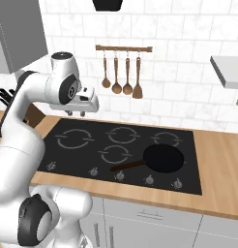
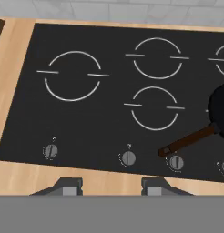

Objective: Pick the kettle from the counter and place it on a stove burner. Then turn the burner on.

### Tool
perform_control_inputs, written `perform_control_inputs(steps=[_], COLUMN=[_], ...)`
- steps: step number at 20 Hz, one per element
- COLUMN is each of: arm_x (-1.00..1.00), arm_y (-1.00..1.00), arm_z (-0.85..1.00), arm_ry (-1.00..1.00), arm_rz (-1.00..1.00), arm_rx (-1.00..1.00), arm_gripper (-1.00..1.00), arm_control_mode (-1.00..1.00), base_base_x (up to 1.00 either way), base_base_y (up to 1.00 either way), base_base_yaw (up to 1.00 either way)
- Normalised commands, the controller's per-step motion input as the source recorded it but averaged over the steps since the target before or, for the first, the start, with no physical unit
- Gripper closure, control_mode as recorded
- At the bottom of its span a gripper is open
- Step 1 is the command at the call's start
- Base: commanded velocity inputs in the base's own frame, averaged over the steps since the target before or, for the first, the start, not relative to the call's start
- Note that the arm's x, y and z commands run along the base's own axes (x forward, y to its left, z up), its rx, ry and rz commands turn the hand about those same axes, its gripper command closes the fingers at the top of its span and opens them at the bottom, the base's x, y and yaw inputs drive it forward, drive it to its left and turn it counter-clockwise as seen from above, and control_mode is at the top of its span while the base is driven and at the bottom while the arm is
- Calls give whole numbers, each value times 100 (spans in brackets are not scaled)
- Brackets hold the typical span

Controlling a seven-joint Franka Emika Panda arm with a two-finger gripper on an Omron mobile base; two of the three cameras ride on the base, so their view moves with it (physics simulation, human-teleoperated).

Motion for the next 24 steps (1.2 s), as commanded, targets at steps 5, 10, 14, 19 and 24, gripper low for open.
perform_control_inputs(steps=[5,10,14,19,24], arm_x=[-11,-31,-17,-16,-33], arm_y=[19,34,46,47,58], arm_z=[-22,-40,-30,-14,0], arm_ry=[-2,-10,-10,-12,-12], arm_rz=[0,0,0,0,0], arm_rx=[0,0,0,0,5], arm_gripper=[-100,-100,-100,-100,-100], arm_control_mode=[-100,-100,-100,-100,-100], base_base_x=[0,0,0,0,0], base_base_y=[0,0,0,0,0], base_base_yaw=[0,0,0,0,0])
